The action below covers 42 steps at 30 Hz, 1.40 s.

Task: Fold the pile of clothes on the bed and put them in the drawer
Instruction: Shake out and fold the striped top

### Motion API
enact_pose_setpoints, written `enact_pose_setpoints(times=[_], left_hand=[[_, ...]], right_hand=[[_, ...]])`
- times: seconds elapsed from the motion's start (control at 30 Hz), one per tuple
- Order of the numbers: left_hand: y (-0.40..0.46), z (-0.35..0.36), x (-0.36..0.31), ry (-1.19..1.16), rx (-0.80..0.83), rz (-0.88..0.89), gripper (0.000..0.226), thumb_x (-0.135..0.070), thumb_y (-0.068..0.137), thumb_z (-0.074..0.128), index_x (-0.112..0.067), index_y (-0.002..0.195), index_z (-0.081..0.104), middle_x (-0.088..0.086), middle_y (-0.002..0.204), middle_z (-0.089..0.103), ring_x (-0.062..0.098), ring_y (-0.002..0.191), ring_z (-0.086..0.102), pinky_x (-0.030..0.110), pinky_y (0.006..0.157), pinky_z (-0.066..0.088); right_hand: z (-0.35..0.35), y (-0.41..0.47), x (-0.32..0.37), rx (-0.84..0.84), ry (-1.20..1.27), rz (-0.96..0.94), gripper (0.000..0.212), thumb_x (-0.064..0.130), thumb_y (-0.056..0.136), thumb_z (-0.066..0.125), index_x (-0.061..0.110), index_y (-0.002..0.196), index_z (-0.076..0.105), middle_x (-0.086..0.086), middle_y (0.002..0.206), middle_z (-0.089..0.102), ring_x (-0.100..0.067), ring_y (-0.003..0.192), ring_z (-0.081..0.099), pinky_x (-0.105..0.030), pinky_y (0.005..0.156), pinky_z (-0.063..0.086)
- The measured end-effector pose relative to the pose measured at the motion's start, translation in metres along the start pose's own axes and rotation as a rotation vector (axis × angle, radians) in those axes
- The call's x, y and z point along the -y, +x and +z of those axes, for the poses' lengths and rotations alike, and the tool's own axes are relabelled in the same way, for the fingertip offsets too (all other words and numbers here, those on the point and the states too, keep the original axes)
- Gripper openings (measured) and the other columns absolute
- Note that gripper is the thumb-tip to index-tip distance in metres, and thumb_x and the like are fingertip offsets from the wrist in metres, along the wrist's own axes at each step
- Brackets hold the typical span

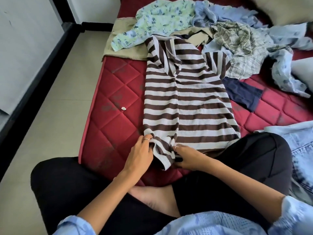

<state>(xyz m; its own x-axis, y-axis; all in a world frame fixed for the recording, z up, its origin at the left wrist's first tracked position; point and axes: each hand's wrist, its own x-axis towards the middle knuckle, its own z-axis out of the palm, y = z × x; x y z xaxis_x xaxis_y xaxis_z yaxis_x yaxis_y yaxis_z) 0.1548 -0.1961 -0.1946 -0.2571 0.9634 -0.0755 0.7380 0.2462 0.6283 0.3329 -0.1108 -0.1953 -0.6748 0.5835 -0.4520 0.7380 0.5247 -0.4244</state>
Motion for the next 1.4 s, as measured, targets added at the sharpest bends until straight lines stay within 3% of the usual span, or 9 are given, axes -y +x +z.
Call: enact_pose_setpoints(times=[0.2,0.4,0.53,0.63,0.87,1.0,1.1,1.2,1.4], left_hand=[[0.001,-0.002,0.008,-0.036,0.194,0.075,0.074,-0.011,0.083,0.063,-0.021,0.145,0.025,0.003,0.135,0.030,0.037,0.111,0.056,0.039,0.095,0.042],[0.008,-0.044,0.016,-0.085,0.119,0.193,0.050,0.001,0.083,0.055,-0.020,0.128,0.049,-0.003,0.122,0.038,0.031,0.100,0.060,0.041,0.088,0.044],[-0.014,-0.042,0.024,-0.010,0.316,0.245,0.041,0.001,0.085,0.048,-0.014,0.123,0.057,-0.010,0.124,0.041,0.024,0.108,0.059,0.038,0.098,0.043],[-0.030,-0.030,0.030,0.051,0.324,0.212,0.037,0.002,0.086,0.047,-0.014,0.117,0.058,-0.016,0.118,0.038,0.017,0.108,0.059,0.029,0.097,0.044],[-0.041,-0.019,0.021,0.091,0.233,0.117,0.043,0.000,0.088,0.051,-0.019,0.126,0.057,-0.028,0.107,0.024,0.013,0.102,0.060,0.021,0.090,0.046],[-0.050,-0.023,0.011,0.155,0.163,0.085,0.039,-0.007,0.089,0.057,-0.028,0.121,0.052,-0.025,0.108,0.027,0.012,0.076,0.057,0.025,0.078,0.048],[-0.050,-0.029,0.011,0.277,0.310,0.079,0.041,-0.022,0.092,0.057,-0.030,0.129,0.042,-0.018,0.123,0.043,0.018,0.105,0.061,0.036,0.090,0.048],[-0.040,-0.034,0.010,0.524,0.637,0.115,0.049,-0.051,0.091,0.051,-0.032,0.135,0.039,-0.010,0.127,0.054,0.018,0.117,0.056,0.036,0.095,0.046],[0.004,-0.042,-0.037,0.661,0.764,0.140,0.045,-0.067,0.088,0.041,-0.039,0.119,0.057,-0.010,0.086,0.068,0.008,0.071,0.069,0.028,0.087,0.050]], right_hand=[[0.008,-0.005,0.029,-0.060,0.049,0.170,0.039,0.012,0.084,0.053,0.012,0.123,0.050,-0.010,0.113,0.064,-0.030,0.104,0.060,-0.036,0.084,0.046],[0.010,-0.004,0.061,0.017,-0.042,0.152,0.037,0.018,0.082,0.054,0.017,0.119,0.051,-0.009,0.119,0.061,-0.031,0.110,0.057,-0.040,0.090,0.048],[-0.009,-0.012,0.073,0.332,-0.009,0.064,0.008,0.021,0.083,0.060,0.015,0.088,0.061,-0.008,0.084,0.063,-0.028,0.081,0.059,-0.037,0.075,0.047],[-0.018,-0.017,0.058,0.546,0.201,0.104,0.023,0.032,0.096,0.051,0.013,0.104,0.061,-0.005,0.087,0.066,-0.018,0.068,0.061,-0.034,0.068,0.053],[0.002,-0.004,0.031,0.021,1.195,0.501,0.046,0.043,0.099,0.045,0.001,0.107,0.061,-0.010,0.084,0.060,-0.019,0.063,0.058,-0.028,0.058,0.055],[0.011,0.004,0.040,-0.181,1.168,0.389,0.013,0.017,0.090,0.061,0.004,0.093,0.063,-0.011,0.082,0.063,-0.019,0.065,0.059,-0.034,0.057,0.054],[0.004,-0.002,0.032,-0.481,0.988,0.353,0.012,0.013,0.087,0.056,0.006,0.095,0.060,-0.010,0.090,0.069,-0.027,0.081,0.067,-0.043,0.072,0.056],[-0.001,-0.015,0.010,-0.317,0.667,0.417,0.009,0.022,0.085,0.057,0.014,0.090,0.059,-0.005,0.083,0.068,-0.026,0.072,0.066,-0.038,0.073,0.057],[-0.041,-0.046,-0.053,-0.620,0.374,0.548,0.021,0.026,0.089,0.052,0.008,0.094,0.063,-0.008,0.098,0.064,-0.030,0.096,0.061,-0.036,0.077,0.047]])
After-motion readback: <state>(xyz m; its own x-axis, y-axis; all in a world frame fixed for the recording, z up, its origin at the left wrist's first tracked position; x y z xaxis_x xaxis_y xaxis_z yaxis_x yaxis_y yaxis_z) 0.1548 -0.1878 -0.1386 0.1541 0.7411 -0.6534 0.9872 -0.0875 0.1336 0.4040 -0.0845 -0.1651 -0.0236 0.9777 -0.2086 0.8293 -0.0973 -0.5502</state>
